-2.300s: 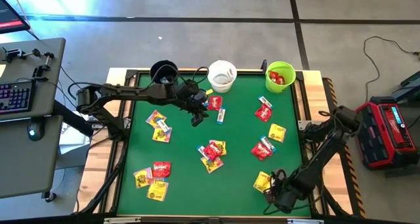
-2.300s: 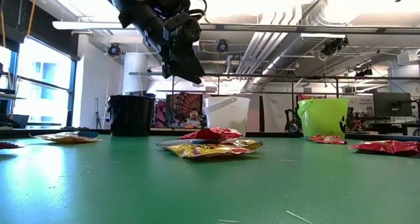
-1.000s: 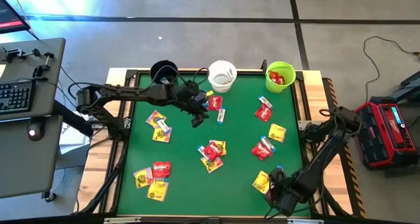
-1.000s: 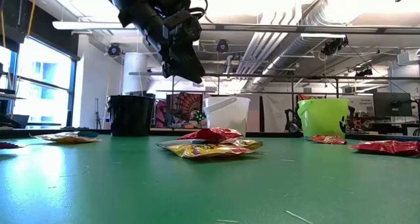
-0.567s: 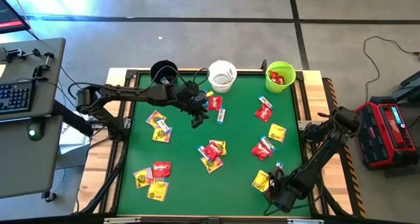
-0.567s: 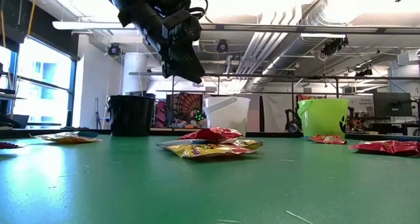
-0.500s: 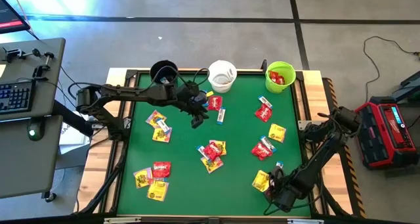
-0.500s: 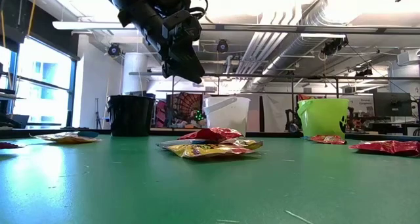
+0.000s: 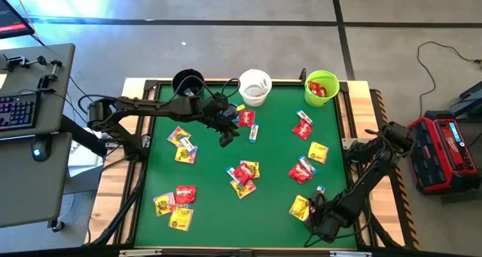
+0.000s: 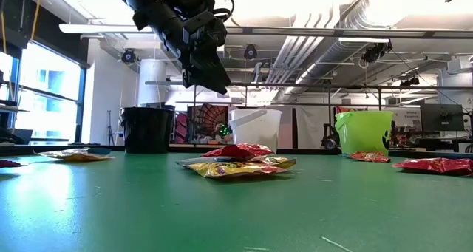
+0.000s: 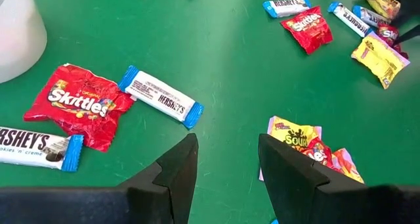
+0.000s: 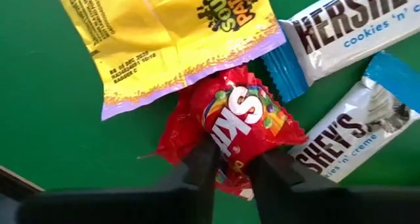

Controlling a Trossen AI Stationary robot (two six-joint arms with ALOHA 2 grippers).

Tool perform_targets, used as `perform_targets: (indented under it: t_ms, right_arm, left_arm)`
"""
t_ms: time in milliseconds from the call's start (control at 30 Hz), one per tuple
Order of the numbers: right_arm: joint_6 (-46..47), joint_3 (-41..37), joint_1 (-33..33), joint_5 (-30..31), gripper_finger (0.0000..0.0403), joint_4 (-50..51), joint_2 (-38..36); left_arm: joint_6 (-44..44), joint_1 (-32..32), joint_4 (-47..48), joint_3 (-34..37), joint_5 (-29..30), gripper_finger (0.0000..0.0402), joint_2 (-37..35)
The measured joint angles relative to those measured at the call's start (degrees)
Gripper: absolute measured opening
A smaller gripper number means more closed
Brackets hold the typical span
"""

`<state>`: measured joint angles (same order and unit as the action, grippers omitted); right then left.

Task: Sort candy by brand, put in halloween buckets
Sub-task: Put the red candy into the green bucket

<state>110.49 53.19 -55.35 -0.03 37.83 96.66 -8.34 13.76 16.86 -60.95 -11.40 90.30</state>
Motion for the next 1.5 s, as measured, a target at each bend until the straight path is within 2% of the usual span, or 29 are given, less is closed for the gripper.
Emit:
perform_targets:
  t_ms: [167,567,733,900,1033,1133,1333,1500]
  right_arm:
    - [-0.2,0.0,0.0,0.0,0.0033,-0.2,-1.1]
    - [-5.6,-0.1,1.3,2.1,0.0028,-0.5,-8.1]
    - [-10.5,-0.1,4.0,8.1,0.0028,1.3,-13.4]
    - [-16.2,0.0,9.9,14.3,0.0027,9.1,-19.4]
    - [-23.5,0.0,18.3,17.1,0.0027,15.4,-24.7]
    - [-30.1,0.0,27.2,19.2,0.0027,17.6,-28.8]
    - [-44.6,0.0,49.6,21.9,0.0027,20.0,-35.3]
    - [-57.8,0.0,71.0,20.7,0.0027,16.2,-36.8]
  left_arm:
    - [0.0,0.0,0.0,0.0,0.0,0.0154,0.0]
    - [0.0,0.1,0.0,0.0,0.2,0.0154,0.0]
    - [0.0,0.2,0.0,0.0,0.2,0.0154,0.0]
    - [0.0,0.2,-0.4,0.0,1.7,0.0154,0.0]
    - [0.0,0.2,-0.4,0.0,1.8,0.0154,0.0]
    - [0.5,0.3,-0.5,0.0,2.0,0.0154,0.0]
    - [0.4,0.5,-0.6,0.0,3.2,0.0154,0.0]
    - [0.0,0.5,-1.0,0.0,3.2,0.0154,0.0]
